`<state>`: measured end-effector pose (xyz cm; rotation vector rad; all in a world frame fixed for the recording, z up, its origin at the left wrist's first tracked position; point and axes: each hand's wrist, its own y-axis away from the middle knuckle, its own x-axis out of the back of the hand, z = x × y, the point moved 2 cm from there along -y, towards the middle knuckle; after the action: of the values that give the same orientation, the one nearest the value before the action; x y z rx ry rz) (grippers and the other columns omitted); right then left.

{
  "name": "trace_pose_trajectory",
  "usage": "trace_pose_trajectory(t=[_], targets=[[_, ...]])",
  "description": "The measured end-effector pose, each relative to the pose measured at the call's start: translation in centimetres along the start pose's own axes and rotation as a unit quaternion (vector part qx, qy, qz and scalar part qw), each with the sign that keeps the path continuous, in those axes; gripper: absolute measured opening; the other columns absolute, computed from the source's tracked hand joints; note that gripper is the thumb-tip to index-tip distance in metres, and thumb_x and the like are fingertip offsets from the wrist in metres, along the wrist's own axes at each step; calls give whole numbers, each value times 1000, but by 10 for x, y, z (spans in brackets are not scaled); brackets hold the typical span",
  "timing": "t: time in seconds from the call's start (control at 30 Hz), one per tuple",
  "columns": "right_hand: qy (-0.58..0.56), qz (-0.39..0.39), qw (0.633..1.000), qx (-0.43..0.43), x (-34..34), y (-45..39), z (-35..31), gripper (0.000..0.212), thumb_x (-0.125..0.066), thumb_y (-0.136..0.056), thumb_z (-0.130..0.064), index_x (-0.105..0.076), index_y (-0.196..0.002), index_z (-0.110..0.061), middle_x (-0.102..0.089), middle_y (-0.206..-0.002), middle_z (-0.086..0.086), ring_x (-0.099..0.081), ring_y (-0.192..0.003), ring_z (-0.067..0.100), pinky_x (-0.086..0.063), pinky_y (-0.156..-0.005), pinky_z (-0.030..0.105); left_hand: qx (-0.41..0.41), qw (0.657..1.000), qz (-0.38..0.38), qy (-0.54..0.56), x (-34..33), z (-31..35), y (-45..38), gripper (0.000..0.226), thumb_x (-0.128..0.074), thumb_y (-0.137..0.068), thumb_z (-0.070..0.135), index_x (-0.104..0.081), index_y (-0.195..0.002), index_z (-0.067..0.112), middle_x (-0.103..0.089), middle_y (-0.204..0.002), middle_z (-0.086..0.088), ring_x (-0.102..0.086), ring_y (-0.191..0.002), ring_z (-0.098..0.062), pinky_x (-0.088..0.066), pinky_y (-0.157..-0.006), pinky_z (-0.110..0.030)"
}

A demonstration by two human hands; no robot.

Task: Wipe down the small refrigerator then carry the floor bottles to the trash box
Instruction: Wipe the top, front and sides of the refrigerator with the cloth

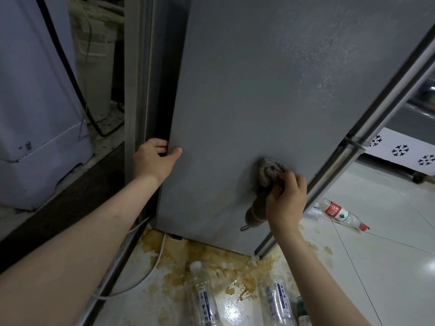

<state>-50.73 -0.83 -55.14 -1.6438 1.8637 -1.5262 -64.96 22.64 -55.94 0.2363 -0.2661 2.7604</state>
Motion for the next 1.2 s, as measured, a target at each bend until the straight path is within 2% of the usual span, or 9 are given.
trace_pose_trajectory(t=[0.03,0.1,0.2,0.37,0.63,0.83,0.97,1.1,1.2], targets=[[-10,14,1000,-10,1,-4,-1,12,-51,-76,12,-58,-83,5,-53,-91,22,-51,-79,33,-29,-70,19,0,1000,0,-1,0,0,0,40,-73,-78,31,-62,-112,12,-66,-107,-2,-58,-88,-11,-45,-77,-24],[-21,30,999,-29,3,-10,-1,12,-49,-77,10,-58,-84,4,-52,-92,21,-50,-79,32,-33,-70,25,-1,1000,0,-3,0,0,0,40,-73,-78,31,-62,-112,12,-66,-108,-2,-58,-88,-11,-45,-77,-24],[7,23,1000,13,0,-3,8,10,-46,-77,7,-55,-80,3,-52,-89,22,-51,-74,34,-38,-62,32,1,1000,-3,-7,0,-1,1,41,-73,-79,31,-61,-113,12,-66,-110,-3,-57,-89,-11,-44,-78,-24],[39,-8,999,34,-6,14,24,12,-51,-73,14,-56,-77,4,-53,-86,23,-53,-71,38,-39,-59,31,1,1000,-8,-9,1,-2,2,42,-73,-79,30,-60,-115,11,-65,-112,-4,-56,-90,-11,-44,-78,-24],[45,19,998,28,3,5,23,13,-52,-74,17,-54,-79,4,-53,-88,25,-51,-70,36,-37,-58,30,7,1000,-9,-14,0,-5,3,42,-73,-79,31,-61,-114,11,-65,-112,-5,-56,-91,-11,-42,-78,-24],[43,3,998,-55,4,18,30,12,-49,-80,12,-54,-90,7,-52,-101,27,-52,-80,39,-33,-65,29,4,1000,-15,-18,1,-7,3,42,-73,-79,31,-60,-114,11,-64,-113,-5,-55,-91,-11,-42,-79,-24],[40,15,993,-110,7,12,27,16,-47,-83,8,-53,-97,6,-49,-107,24,-49,-85,34,-32,-67,29,4,1000,-13,-21,0,-8,4,41,-72,-80,30,-60,-115,11,-64,-113,-4,-54,-91,-10,-42,-78,-23],[53,9,994,-94,3,16,31,11,-49,-82,8,-53,-93,7,-51,-103,26,-52,-79,39,-32,-63,31,0,1000,-13,-26,-2,-11,6,41,-72,-81,29,-60,-115,10,-65,-113,-5,-55,-91,-10,-42,-78,-23],[63,-21,997,-42,-5,28,33,8,-52,-80,11,-54,-86,5,-52,-94,25,-52,-70,38,-32,-58,30,-1,999,-6,-32,-3,-12,6,41,-72,-80,29,-60,-115,10,-65,-113,-6,-55,-91,-10,-42,-78,-23]])
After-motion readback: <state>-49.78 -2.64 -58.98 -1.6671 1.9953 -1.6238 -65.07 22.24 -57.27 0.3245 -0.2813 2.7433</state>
